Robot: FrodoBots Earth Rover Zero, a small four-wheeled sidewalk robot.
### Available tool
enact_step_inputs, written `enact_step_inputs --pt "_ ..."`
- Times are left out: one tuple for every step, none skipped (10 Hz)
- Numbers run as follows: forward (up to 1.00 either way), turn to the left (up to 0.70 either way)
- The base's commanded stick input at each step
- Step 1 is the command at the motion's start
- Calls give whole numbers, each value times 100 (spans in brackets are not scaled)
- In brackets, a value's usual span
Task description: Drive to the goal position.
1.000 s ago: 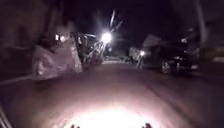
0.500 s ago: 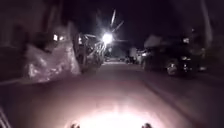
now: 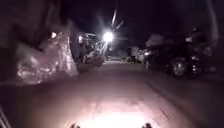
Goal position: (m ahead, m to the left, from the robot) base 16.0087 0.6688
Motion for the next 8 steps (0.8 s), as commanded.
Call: enact_step_inputs --pt "85 0" --pt "85 0" --pt "85 0" --pt "85 0" --pt "85 0" --pt "85 0" --pt "85 0" --pt "85 0"
